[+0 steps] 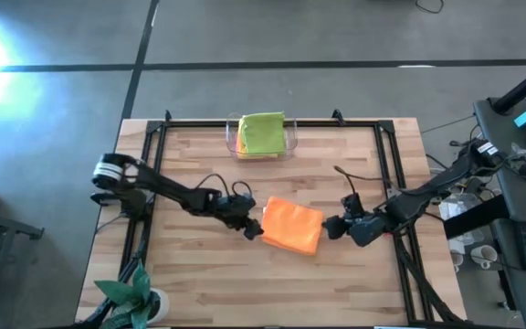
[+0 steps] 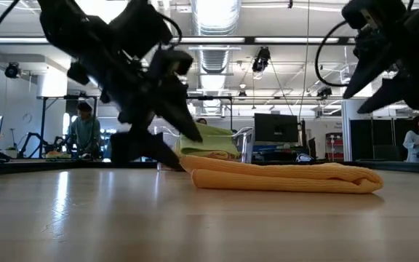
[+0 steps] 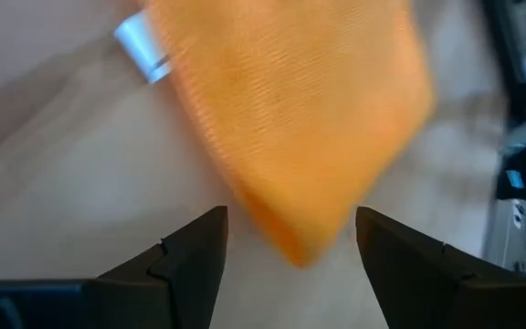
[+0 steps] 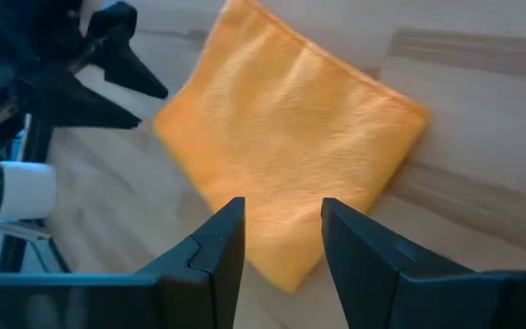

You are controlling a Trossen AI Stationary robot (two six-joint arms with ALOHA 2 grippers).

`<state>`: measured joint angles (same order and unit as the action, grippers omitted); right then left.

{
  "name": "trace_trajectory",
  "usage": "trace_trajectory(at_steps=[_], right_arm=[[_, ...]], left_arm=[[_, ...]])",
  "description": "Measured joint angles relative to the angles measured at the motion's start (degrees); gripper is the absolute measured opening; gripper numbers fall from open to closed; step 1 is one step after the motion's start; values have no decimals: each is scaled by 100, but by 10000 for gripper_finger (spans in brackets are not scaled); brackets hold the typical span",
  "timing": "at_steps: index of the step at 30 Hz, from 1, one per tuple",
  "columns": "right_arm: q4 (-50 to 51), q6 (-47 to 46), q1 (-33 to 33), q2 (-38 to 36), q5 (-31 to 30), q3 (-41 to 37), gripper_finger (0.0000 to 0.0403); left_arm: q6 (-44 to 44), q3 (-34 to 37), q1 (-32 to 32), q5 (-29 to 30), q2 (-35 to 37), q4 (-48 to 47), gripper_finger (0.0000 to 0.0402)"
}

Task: Fold microfiber towels
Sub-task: Put the folded orange microfiber cloth into the transparent bin

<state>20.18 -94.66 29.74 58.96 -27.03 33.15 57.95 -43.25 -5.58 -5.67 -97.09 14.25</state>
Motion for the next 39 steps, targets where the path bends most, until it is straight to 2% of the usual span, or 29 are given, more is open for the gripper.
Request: trace_trajectory(at_steps=[8, 14, 21, 25, 28, 34, 39], right_arm=[[-11, -425, -42, 275, -6, -329, 138], [-64, -1105, -177, 612, -8, -599, 160], [-631, -1056, -340, 990, -6, -645, 169], [-968, -1090, -470, 1443, -6, -649, 169], [-1580, -1039, -534, 1848, -45, -650, 170], [-2726, -646, -553, 2520, -130, -634, 164], [-2870, -472, -560, 2611, -5, -641, 124]], left_arm=[[366, -8, 3, -200, -625, 665, 226], [628, -10, 7, -238, -1009, 1097, 226], [811, -125, 46, -263, -1399, 1386, 226], [800, -295, 46, -362, -1534, 1428, 226], [760, -406, 48, -431, -1608, 1452, 224], [617, -469, 48, -439, -1671, 1480, 176], [502, -472, 46, -341, -1671, 1508, 110]])
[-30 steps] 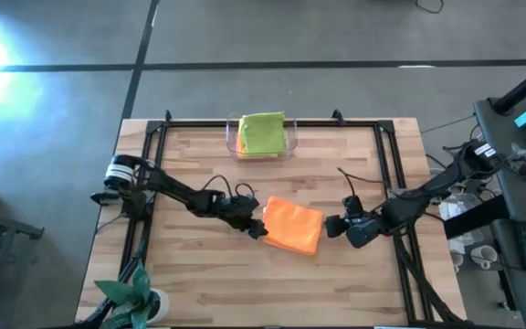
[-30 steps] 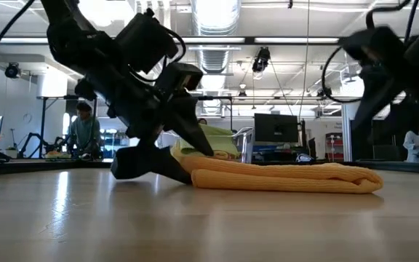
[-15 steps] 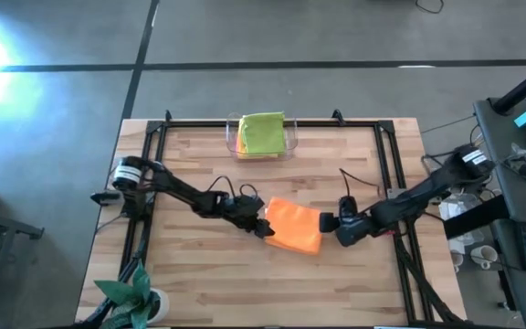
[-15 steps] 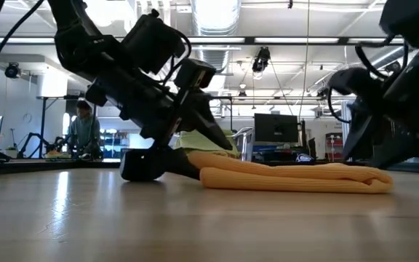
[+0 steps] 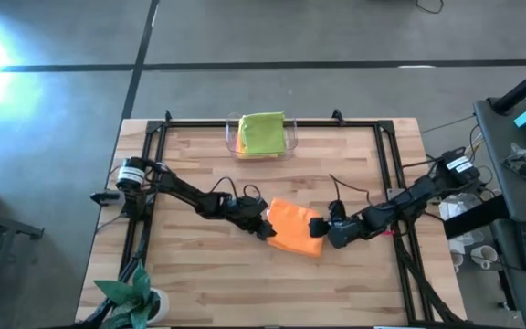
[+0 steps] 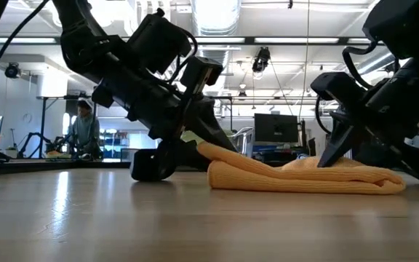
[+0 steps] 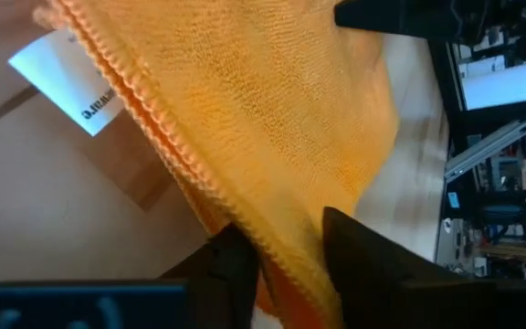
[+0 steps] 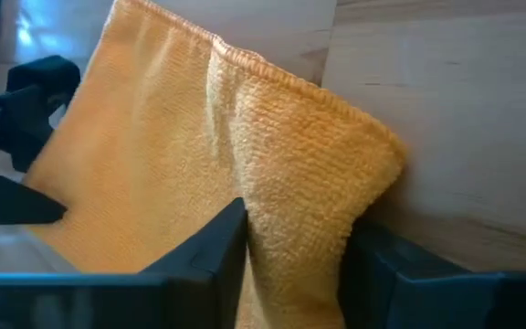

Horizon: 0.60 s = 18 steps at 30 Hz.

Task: Fold microfiber towels
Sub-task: Put the folded orange microfiber cloth into the transparent bin

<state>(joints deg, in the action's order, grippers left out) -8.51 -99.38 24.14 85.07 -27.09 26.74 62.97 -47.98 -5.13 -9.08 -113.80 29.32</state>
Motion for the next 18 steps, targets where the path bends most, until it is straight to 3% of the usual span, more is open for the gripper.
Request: trace_trajectory(at_steps=[8, 18], right_arm=[[-35, 333, -89, -309, 107, -15, 18], [-99, 1191, -196, -649, 9, 181, 13]], left_arm=[[-228, -110, 0, 190, 0, 2, 8], [-779, -143, 30, 240, 310, -125, 2]])
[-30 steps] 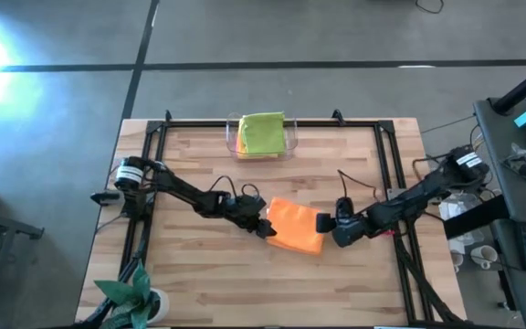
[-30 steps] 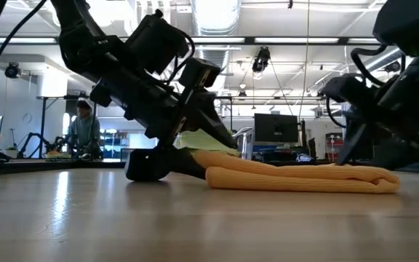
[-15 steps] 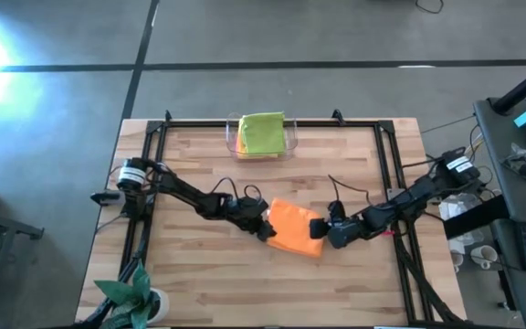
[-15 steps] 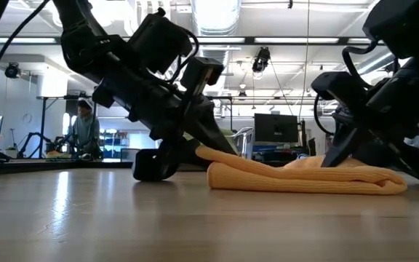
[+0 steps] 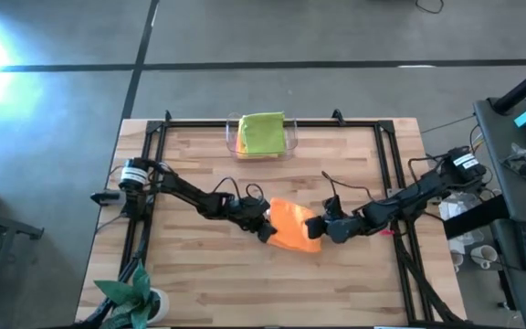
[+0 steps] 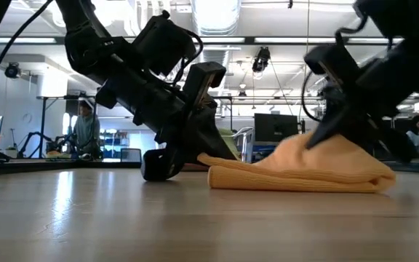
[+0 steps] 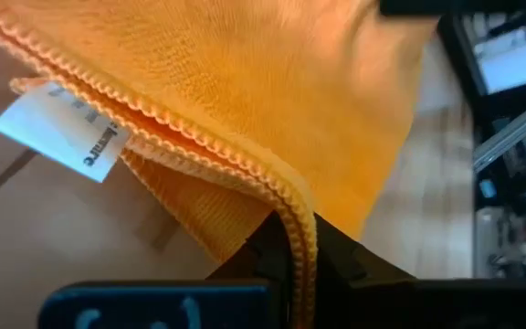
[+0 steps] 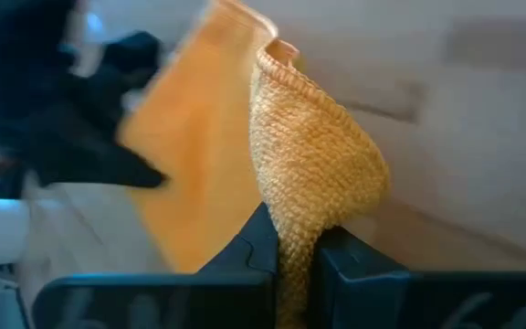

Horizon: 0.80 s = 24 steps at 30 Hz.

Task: Fold microfiber towels
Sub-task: Put the folded orange microfiber cloth into the transparent bin

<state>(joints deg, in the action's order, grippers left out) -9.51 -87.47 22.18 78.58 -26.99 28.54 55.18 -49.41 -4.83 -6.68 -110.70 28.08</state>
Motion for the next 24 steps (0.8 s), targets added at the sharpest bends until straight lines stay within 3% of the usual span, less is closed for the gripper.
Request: trace_trajectory(at_steps=[9, 24], right_arm=[[379, 1557, -547, -165, -8, 726, 12], [982, 3234, -1663, -419, 312, 1648, 12]], left_arm=[[-512, 17, 152, 136, 619, -755, 2], [-1437, 13, 731, 762, 1886, -1830, 2]])
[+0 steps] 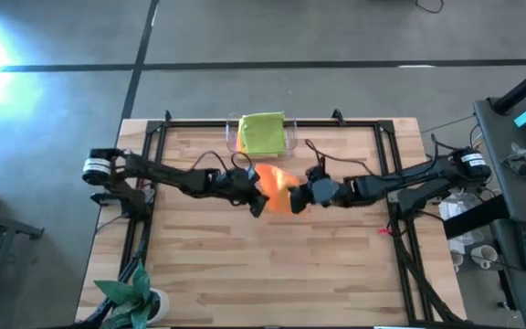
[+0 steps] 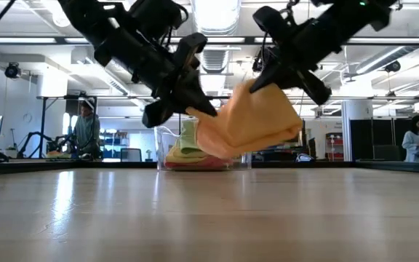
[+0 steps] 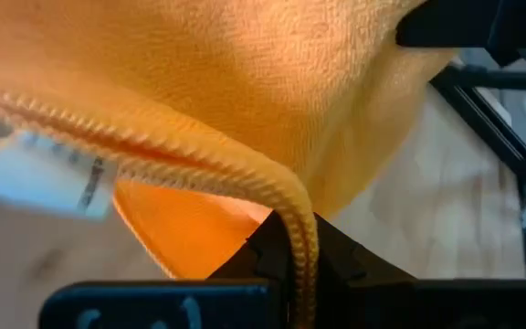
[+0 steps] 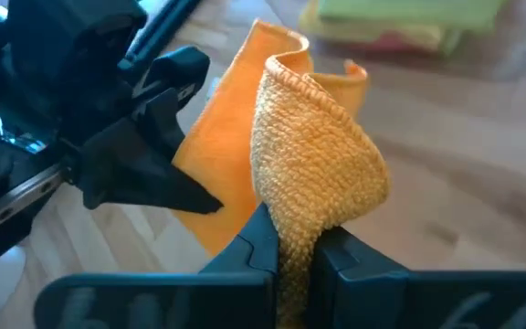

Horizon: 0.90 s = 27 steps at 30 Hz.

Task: Fold microfiber towels
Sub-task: Put the folded orange microfiber cloth into the transparent bin

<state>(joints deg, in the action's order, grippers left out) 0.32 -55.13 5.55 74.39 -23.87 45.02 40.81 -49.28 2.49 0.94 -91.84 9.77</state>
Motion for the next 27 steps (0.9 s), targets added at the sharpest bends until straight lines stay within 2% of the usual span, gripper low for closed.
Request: trace_trajectory(at_steps=[13, 19, 27], right_arm=[[28, 1757, -1625, 92, 860, 981, 11], [199, 2182, -2498, 798, 1604, 1711, 11], [1435, 2535, -3177, 2026, 1791, 2993, 11]], left_arm=[[-945, -2, 945, 492, 962, -279, 2], [-1537, -163, 1451, 778, 1019, -310, 1], [-1884, -186, 2263, 897, 954, -361, 1]])
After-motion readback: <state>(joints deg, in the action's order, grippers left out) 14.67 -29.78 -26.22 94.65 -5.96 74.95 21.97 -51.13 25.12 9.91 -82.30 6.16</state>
